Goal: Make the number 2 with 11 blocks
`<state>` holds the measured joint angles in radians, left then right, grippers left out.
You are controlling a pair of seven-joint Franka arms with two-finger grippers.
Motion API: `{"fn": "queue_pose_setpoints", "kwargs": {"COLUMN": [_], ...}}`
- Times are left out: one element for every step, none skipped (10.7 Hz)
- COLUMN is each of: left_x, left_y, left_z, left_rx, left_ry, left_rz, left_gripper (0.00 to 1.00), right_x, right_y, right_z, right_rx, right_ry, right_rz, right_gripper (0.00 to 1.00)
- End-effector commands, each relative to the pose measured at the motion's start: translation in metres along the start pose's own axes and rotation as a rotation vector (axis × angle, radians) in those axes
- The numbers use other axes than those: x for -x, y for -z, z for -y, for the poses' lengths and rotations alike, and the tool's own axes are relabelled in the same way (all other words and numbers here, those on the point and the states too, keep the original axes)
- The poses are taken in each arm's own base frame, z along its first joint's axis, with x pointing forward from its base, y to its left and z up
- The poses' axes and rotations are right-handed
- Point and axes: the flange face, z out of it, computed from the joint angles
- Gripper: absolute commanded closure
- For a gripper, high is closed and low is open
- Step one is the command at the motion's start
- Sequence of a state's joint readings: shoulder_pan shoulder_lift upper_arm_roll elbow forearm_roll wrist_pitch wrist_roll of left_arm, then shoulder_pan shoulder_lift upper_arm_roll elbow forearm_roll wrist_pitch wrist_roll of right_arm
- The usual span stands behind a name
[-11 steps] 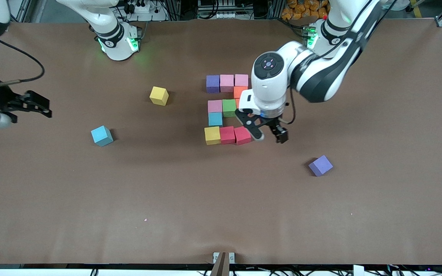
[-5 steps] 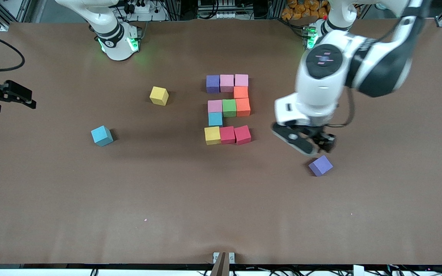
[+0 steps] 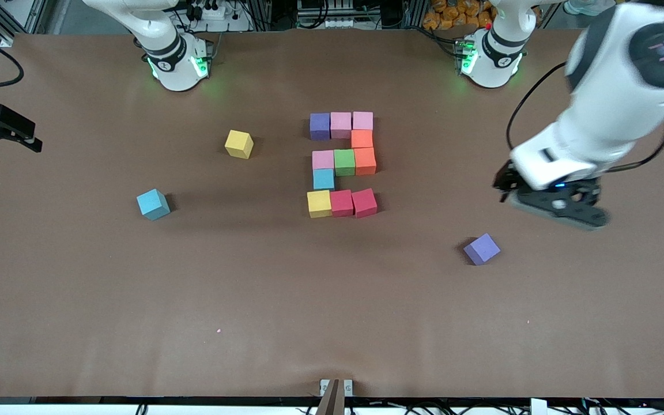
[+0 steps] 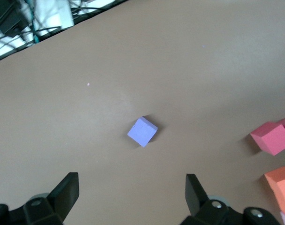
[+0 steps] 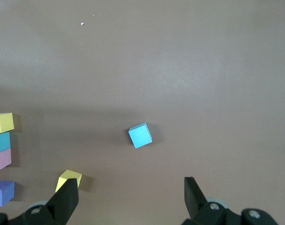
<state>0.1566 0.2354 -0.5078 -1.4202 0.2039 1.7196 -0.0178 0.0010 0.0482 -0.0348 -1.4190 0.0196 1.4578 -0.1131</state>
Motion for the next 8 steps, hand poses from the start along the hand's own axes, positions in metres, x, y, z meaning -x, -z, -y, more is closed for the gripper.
{"fn": "queue_pose_setpoints", "kwargs": {"left_x": [0.024,0.032,0.037,0.039,0.043,0.046,0.047,0.048], "left_y": [0.039,0.05,0.057,0.058,0.062,0.063,0.067,0.069], "left_z": [-0.001,-0.002,-0.006,-0.009,-0.011,-0.012,-0.014,-0.014], "left_rx": [-0.009,-0.023,-0.03,-0.032,-0.039,-0.043,-0.044,-0.046], "left_ry": [0.11,0.175,0.229,0.256,0.277,0.298,0.301,0.303], "left_rz": [-0.011,-0.008,-0.004,0.008,0.016,0.016,0.009,0.006], "left_gripper": [0.0,0.0,0.0,0.0,0.0,0.0,0.0,0.0], "right_x": [0.009,0.012,0.015,0.017,0.017,0.016,0.012,0.006], "right_y": [0.002,0.002,0.004,0.004,0.004,0.004,0.004,0.005], "right_z": [-0.007,-0.009,-0.012,-0.018,-0.019,-0.019,-0.019,-0.019], "right_rx": [-0.014,-0.016,-0.017,-0.018,-0.018,-0.017,-0.014,-0.009], "right_ry": [-0.013,-0.018,-0.024,-0.034,-0.037,-0.036,-0.036,-0.035], "right_rz": [0.008,0.02,0.025,0.032,0.034,0.026,0.007,-0.03], "right_gripper": [0.0,0.0,0.0,0.0,0.0,0.0,0.0,0.0]}}
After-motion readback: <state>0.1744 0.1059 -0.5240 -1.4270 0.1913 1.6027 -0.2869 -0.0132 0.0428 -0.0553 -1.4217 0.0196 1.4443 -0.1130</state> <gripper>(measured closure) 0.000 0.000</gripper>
